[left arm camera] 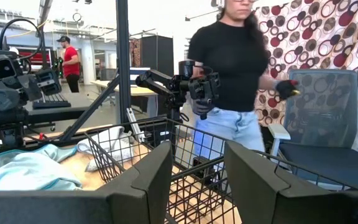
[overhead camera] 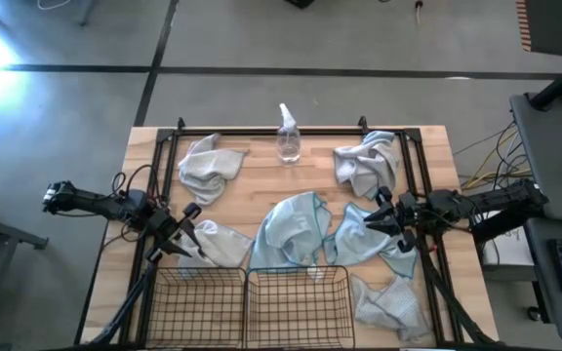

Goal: Sort microfiber towel by color & place in baskets
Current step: Put the top left gray microfiber towel into the left black wire basket

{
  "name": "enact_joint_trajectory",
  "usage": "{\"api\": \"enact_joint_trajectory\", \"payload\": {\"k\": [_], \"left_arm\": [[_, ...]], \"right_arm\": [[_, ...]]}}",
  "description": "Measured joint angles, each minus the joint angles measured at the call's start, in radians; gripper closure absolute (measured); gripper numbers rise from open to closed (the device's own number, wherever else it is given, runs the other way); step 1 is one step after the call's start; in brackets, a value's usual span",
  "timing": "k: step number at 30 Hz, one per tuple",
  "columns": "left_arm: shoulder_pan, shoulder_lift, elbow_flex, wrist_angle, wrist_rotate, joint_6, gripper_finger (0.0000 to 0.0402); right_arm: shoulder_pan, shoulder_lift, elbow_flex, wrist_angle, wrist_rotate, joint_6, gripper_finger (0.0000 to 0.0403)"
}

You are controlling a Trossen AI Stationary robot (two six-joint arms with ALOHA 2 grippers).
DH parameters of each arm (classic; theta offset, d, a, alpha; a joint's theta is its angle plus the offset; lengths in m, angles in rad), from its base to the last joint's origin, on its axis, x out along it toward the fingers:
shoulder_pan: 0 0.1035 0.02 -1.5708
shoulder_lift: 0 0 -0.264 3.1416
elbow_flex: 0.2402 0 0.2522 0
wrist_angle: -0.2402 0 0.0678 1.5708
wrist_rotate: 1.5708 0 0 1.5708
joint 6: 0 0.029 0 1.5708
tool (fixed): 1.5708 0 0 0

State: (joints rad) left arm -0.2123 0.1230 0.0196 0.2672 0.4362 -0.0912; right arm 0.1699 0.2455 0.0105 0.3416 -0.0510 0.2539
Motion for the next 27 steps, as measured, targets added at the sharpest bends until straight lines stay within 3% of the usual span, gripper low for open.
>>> {"api": "enact_joint_trajectory", "payload": {"k": [7,27], "left_arm": [[0.000,0.000,0.000,0.000,0.000,0.000,0.0269],[0.000,0.000,0.000,0.000,0.000,0.000,0.0269]], "right_arm": [[0.000,0.000,0.000,0.000,0.053,0.124,0.0320],[0.000,0.000,0.000,0.000,0.055,0.337,0.0329]]}}
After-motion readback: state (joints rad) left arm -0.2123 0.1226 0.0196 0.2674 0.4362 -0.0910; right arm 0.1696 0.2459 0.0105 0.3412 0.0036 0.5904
